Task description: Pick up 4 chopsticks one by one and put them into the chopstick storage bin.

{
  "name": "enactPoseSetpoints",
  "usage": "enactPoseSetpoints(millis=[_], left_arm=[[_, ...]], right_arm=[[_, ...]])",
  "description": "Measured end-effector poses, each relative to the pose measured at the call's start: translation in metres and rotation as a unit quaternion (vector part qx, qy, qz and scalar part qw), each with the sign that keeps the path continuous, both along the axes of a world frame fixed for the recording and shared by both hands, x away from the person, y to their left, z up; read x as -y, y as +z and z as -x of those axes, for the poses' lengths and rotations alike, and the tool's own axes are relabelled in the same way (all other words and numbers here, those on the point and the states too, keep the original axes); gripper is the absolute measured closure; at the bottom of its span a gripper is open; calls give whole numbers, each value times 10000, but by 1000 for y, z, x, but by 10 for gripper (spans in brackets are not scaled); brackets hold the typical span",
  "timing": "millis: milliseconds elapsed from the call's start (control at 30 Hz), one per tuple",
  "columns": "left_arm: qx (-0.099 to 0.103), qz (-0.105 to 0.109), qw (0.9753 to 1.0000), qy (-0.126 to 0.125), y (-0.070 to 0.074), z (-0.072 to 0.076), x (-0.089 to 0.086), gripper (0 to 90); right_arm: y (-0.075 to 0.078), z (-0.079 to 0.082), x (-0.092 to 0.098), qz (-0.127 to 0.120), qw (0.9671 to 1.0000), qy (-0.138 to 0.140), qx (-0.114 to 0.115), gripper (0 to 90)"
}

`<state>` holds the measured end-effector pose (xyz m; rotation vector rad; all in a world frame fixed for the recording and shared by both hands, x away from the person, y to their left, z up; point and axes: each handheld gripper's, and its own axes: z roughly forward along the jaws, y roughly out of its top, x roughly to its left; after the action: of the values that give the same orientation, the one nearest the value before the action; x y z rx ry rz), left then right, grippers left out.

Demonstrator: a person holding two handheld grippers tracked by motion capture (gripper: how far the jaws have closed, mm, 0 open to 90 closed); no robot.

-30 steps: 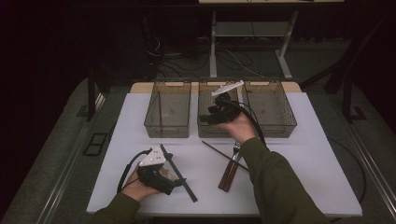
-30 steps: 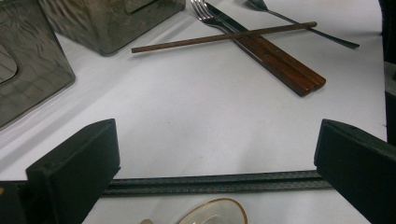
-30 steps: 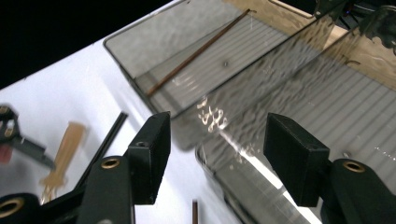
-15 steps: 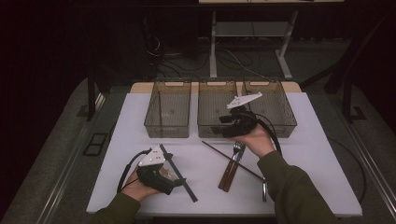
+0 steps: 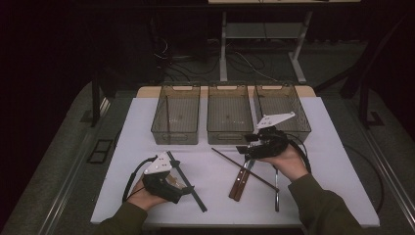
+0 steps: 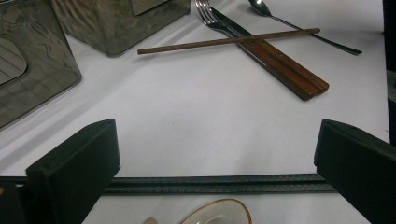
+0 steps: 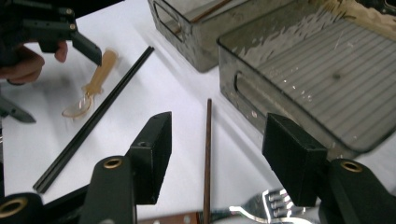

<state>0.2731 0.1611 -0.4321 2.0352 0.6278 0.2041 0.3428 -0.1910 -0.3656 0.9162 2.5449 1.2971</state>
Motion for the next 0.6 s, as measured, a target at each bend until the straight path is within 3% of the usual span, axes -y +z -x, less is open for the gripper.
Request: enactPoseSetpoints(millis=[433, 600], left_arm=[[5, -50, 10000, -33, 1, 0, 0, 0], [15, -52, 10000, -45, 1, 1, 0, 0]], right_arm=[[-18, 27, 33, -67, 9999, -3, -107, 419], [-22, 36, 45, -72, 9999, -126, 3, 419]])
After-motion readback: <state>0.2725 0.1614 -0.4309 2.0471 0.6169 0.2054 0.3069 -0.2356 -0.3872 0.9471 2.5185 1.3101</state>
